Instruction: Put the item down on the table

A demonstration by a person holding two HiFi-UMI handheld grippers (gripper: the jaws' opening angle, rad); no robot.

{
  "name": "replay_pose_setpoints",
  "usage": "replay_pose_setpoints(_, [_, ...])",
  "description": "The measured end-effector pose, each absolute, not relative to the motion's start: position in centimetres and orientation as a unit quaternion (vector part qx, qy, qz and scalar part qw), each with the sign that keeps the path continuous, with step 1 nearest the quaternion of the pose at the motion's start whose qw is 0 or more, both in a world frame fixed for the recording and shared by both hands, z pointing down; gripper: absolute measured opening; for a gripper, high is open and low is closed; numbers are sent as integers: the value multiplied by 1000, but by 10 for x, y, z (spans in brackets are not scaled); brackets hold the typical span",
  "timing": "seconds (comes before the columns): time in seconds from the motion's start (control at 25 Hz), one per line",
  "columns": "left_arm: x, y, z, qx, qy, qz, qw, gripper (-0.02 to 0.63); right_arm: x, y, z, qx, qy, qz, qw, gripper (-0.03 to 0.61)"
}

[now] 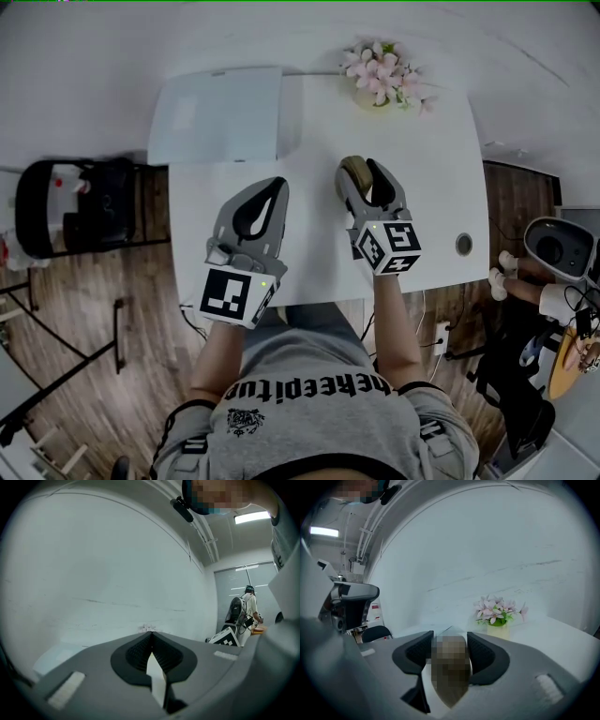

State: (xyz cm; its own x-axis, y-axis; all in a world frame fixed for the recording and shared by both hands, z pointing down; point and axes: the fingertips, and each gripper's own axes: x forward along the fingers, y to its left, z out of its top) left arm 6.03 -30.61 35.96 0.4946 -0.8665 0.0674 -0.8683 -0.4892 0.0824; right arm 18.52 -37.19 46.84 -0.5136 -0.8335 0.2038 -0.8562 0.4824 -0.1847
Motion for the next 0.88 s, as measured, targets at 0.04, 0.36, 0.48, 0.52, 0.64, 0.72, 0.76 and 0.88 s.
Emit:
replay_pose_setpoints(0.04, [60,-307,360,863,-503,8,53,12,186,-369,468,490,-861,132,46,222])
replay_pose_setpoints(0.36, [68,-309,366,869,-492,14,58,12,197,-332,469,480,-864,130,75,223])
replay_pose_setpoints(0.48, [71,-309,366,872,-485,13,57,12,201,-318,472,480,-863,132,86,222])
replay_pose_setpoints(0.52, [72,-309,366,873,-483,13,57,12,203,-313,473,480,-862,133,89,222])
replay_pose_setpoints(0.64, [75,-307,366,878,-475,15,56,12,207,-297,477,483,-859,138,101,222])
replay_pose_setpoints(0.72, [78,-306,366,881,-471,16,55,12,211,-286,481,485,-856,144,108,222])
replay_pose_setpoints(0.76, [79,-305,366,882,-469,17,54,12,213,-280,484,487,-854,147,110,221])
replay_pose_setpoints(0.88, [82,-303,367,884,-464,17,55,12,220,-265,497,493,-846,159,122,221])
